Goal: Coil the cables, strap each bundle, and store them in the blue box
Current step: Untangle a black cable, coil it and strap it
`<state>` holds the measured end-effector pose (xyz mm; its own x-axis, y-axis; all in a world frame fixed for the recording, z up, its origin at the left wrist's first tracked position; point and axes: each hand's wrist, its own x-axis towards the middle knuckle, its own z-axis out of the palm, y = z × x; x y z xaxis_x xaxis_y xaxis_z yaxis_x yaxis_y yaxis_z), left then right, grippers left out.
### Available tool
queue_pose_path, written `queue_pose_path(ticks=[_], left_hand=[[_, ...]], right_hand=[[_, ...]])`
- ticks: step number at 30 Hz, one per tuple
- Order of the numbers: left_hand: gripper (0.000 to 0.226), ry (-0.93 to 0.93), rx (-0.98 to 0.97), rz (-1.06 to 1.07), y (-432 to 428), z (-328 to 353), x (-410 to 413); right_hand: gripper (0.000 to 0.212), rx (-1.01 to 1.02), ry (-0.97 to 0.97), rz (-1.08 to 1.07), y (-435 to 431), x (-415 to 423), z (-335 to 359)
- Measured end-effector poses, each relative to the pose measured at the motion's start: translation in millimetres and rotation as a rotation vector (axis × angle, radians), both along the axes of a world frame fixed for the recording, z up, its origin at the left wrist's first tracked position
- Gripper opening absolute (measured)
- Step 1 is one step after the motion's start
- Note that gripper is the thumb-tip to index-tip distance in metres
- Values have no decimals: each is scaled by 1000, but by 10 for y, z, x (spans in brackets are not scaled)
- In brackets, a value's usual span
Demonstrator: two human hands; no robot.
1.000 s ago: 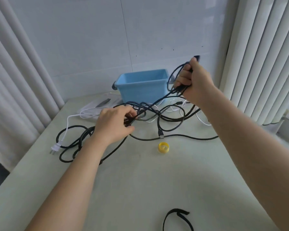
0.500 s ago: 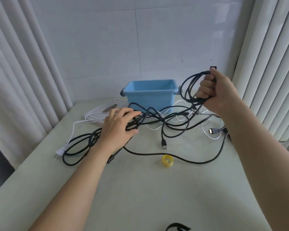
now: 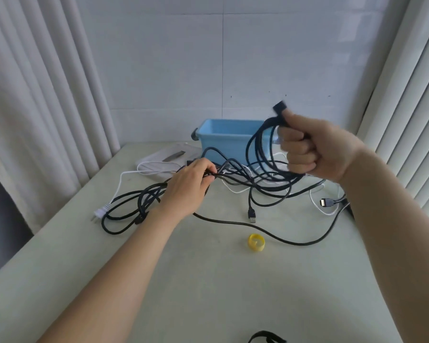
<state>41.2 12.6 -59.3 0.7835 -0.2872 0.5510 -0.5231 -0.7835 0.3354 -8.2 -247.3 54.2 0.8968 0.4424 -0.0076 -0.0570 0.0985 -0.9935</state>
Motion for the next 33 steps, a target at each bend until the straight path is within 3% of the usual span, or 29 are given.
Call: queue_pose_path(ticks=[5,8,10,14,18,24,30,33], left_hand=[[9,5,-130,4,-5,63,32],[18,39,-283,-14,44,110,29],[30,51,-343,-55,89,132,24],[62,-20,-276,-107,182,131,57],[70,35,-138,76,233,7,-14],[61,152,107,235,407,-22,83],[39,150,288,263,572,352,319],[47,224,309,274,631,611,369]], right_hand=[[46,-767,-171,254,359,-123,-116],[46,-1252,-456,-1,613,-94,-265],[43,-1161,-462,-191,652,-4,-368],[34,-518,-172,-228,443,110,-332],[44,-191,-152,-356,254,146,-207],[43,-219,-217,-525,153,521,323],[34,-555,-365,-536,276,744,1059],[30,-716,-459,-633,252,736,1282]])
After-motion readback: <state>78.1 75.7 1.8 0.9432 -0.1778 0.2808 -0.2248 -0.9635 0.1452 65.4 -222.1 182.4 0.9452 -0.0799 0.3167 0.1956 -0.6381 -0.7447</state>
